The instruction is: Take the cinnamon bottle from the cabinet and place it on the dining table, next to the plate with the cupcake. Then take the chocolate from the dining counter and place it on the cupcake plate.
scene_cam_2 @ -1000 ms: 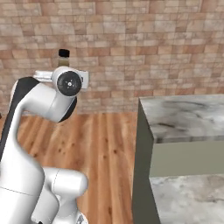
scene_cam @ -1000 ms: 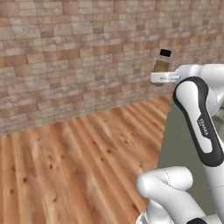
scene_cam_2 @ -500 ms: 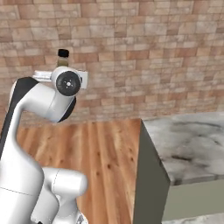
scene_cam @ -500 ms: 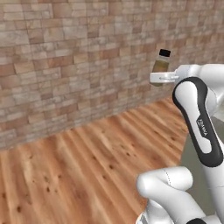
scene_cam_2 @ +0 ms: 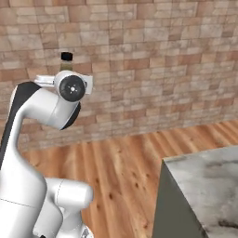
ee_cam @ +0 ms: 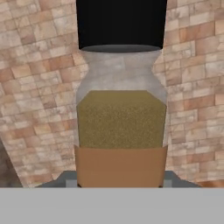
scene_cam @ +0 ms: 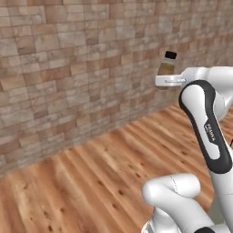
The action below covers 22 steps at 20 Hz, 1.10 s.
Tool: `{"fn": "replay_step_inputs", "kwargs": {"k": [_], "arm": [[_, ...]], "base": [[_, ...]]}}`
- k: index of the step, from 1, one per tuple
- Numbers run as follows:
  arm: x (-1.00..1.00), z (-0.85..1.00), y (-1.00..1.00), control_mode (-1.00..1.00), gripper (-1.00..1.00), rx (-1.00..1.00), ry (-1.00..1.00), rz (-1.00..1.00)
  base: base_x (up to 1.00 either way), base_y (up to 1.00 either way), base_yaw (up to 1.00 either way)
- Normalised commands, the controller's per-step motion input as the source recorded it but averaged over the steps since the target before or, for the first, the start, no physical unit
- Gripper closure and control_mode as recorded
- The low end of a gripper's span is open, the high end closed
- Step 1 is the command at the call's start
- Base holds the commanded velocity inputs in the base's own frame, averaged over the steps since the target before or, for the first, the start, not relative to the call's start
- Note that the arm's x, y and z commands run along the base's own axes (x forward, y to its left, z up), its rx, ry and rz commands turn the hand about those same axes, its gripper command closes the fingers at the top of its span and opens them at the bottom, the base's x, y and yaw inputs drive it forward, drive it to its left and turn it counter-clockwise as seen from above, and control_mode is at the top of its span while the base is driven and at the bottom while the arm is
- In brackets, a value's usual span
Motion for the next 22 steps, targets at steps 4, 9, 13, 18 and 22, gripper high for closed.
{"fn": "replay_step_inputs", "kwargs": {"k": [4, 9, 13, 18, 22], "arm": [[0.00, 0.00, 0.00, 1.00, 1.00, 0.00, 0.00, 0.00], [0.00, 0.00, 0.00, 1.00, 1.00, 0.00, 0.00, 0.00], [0.00, 0.00, 0.00, 1.00, 1.00, 0.00, 0.00, 0.00], [0.00, 0.00, 0.00, 1.00, 1.00, 0.00, 0.00, 0.00], [0.00, 0.00, 0.00, 1.00, 1.00, 0.00, 0.00, 0.00]], "base": [[0.62, 0.33, -0.46], [0.58, 0.31, -0.52], [0.58, 0.30, -0.54], [0.59, 0.34, -0.52], [0.60, 0.37, -0.49]]}}
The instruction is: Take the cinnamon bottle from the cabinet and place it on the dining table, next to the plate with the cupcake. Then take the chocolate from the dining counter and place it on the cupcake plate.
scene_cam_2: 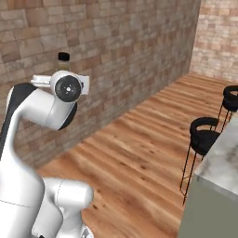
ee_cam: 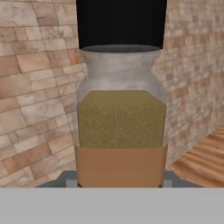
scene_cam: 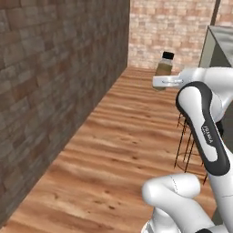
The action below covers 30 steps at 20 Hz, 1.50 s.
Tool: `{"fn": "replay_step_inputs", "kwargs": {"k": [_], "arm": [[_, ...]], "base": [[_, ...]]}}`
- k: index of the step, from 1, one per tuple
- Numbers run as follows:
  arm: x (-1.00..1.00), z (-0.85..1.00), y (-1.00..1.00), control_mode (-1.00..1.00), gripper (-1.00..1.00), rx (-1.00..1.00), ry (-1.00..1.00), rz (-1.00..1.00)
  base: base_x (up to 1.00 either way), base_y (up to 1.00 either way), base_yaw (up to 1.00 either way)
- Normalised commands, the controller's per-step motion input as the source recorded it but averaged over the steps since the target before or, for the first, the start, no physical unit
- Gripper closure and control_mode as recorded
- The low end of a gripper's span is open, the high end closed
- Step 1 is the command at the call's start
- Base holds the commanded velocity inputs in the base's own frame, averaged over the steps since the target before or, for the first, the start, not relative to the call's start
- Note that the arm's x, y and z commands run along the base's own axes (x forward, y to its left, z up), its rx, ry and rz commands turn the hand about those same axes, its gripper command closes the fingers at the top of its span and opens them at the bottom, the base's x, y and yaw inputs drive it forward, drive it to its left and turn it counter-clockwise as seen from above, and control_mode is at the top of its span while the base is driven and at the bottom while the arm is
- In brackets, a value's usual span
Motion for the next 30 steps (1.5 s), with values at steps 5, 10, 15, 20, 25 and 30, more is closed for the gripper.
{"fn": "replay_step_inputs", "kwargs": {"k": [5, 10, 15, 20, 25, 30], "arm": [[0.00, 0.00, 0.00, 1.00, 1.00, 0.00, 0.00, 0.00], [0.00, 0.00, 0.00, 1.00, 1.00, 0.00, 0.00, 0.00], [0.00, 0.00, 0.00, 1.00, 1.00, 0.00, 0.00, 0.00], [0.00, 0.00, 0.00, 1.00, 1.00, 0.00, 0.00, 0.00], [0.00, 0.00, 0.00, 1.00, 1.00, 0.00, 0.00, 0.00], [0.00, 0.00, 0.00, 1.00, 1.00, 0.00, 0.00, 0.00]], "base": [[0.62, 0.38, -0.47], [0.63, 0.39, -0.45], [0.64, 0.39, -0.45], [0.61, 0.42, -0.42], [0.61, 0.40, -0.45], [0.61, 0.39, -0.46]]}}
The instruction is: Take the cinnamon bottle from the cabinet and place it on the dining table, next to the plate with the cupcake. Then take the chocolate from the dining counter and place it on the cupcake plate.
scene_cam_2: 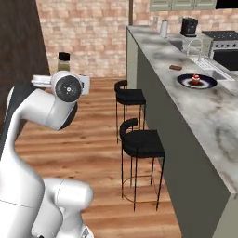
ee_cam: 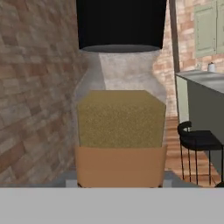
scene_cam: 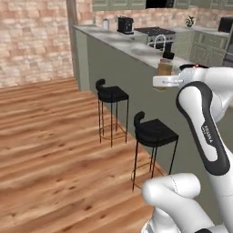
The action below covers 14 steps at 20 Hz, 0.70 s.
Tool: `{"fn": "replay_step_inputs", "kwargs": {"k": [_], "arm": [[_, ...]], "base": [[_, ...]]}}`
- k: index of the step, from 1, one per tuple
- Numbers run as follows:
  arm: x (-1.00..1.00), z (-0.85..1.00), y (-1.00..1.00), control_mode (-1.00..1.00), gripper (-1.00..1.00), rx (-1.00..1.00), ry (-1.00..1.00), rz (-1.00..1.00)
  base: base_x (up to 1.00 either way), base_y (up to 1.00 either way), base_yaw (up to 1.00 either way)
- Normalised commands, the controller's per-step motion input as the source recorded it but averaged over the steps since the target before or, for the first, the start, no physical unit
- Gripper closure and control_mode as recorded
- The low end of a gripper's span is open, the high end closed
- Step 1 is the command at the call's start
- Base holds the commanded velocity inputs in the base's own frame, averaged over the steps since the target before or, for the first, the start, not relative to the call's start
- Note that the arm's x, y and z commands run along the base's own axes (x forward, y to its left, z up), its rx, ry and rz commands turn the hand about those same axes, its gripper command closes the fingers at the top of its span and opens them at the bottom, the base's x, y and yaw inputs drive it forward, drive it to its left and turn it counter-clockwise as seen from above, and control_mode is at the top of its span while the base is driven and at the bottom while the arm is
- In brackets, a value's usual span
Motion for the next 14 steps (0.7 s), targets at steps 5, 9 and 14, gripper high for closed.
{"fn": "replay_step_inputs", "kwargs": {"k": [5, 9, 14], "arm": [[0.00, 0.00, 0.00, 1.00, 1.00, 0.00, 0.00, 0.00], [0.00, 0.00, 0.00, 1.00, 1.00, 0.00, 0.00, 0.00], [0.00, 0.00, 0.00, 1.00, 1.00, 0.00, 0.00, 0.00]], "base": [[0.60, 0.39, -0.45], [0.58, 0.42, -0.43], [0.11, 0.66, -0.08]]}}
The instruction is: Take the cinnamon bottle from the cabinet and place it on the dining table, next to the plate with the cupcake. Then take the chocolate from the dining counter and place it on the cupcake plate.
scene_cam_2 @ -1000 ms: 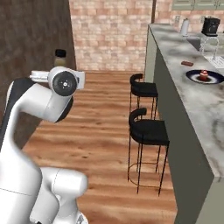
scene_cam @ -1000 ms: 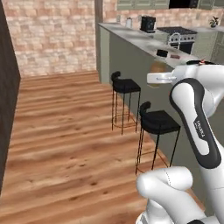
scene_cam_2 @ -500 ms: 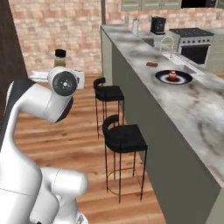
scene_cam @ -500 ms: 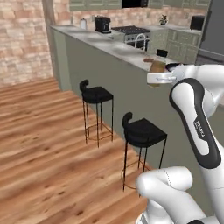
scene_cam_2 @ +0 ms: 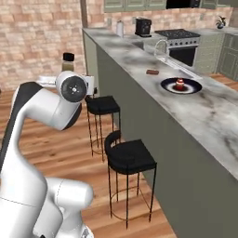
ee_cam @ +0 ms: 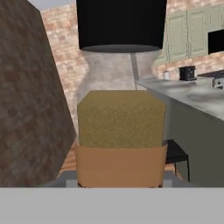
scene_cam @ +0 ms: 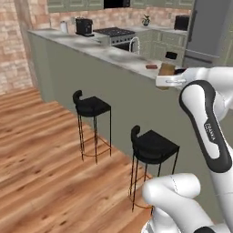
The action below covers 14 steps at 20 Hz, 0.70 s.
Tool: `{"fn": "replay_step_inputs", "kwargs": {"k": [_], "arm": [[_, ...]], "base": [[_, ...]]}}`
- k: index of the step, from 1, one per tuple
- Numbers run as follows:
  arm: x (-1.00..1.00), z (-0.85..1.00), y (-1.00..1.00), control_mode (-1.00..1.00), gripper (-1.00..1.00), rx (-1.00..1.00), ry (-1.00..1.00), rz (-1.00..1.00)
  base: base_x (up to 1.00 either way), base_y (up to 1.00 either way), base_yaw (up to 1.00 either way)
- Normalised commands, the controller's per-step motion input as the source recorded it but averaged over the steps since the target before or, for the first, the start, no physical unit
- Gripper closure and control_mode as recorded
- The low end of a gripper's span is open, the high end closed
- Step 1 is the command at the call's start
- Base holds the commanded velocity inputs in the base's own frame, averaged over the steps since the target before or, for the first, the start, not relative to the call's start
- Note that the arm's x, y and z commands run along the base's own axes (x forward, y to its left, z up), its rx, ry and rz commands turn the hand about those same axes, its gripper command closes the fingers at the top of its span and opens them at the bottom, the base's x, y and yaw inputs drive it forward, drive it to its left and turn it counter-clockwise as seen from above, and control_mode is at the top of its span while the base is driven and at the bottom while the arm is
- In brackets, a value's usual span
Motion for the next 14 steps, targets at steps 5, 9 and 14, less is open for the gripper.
{"fn": "replay_step_inputs", "kwargs": {"k": [5, 9, 14], "arm": [[0.00, 0.00, 0.00, 1.00, 1.00, 0.00, 0.00, 0.00], [0.00, 0.00, 0.00, 1.00, 1.00, 0.00, 0.00, 0.00], [0.00, 0.00, 0.00, 1.00, 1.00, 0.00, 0.00, 0.00]], "base": [[-0.18, 0.67, 0.13], [0.02, 0.75, -0.16], [0.22, 0.45, -0.53]]}}
